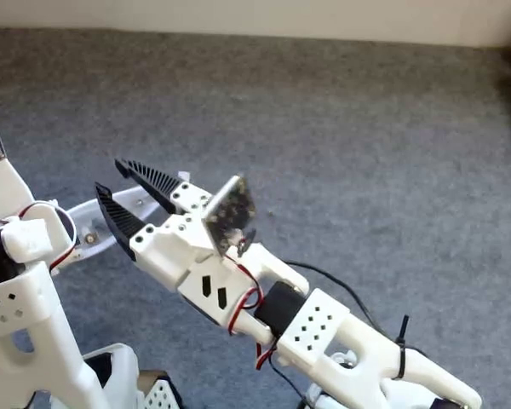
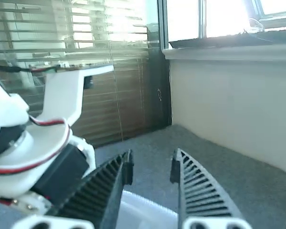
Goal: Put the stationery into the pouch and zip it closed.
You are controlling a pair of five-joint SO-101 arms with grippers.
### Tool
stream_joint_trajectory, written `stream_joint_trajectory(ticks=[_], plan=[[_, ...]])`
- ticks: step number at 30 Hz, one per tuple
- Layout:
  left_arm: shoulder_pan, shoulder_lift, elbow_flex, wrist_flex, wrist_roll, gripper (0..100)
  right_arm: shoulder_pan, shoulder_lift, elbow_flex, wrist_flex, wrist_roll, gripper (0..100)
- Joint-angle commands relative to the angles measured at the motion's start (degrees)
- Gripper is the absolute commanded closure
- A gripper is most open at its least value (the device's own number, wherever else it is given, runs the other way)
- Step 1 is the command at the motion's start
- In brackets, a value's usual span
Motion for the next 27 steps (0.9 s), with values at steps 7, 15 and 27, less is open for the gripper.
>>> stream_joint_trajectory(ticks=[7, 15, 27], plan=[[0.75, 1.63, 1.63, -0.62, 0.26, 99, -0.22, -4.7, -10.68, 22.02, 0.44, 86.8], [0.66, 1.63, 1.63, -0.62, 0.26, 99, 3.3, -5.67, -21.41, 37.85, 0.53, 86.8], [0.75, 1.63, 1.63, -0.62, 0.26, 99, 11.21, -5.49, -35.74, 57.01, 0.62, 86.8]])
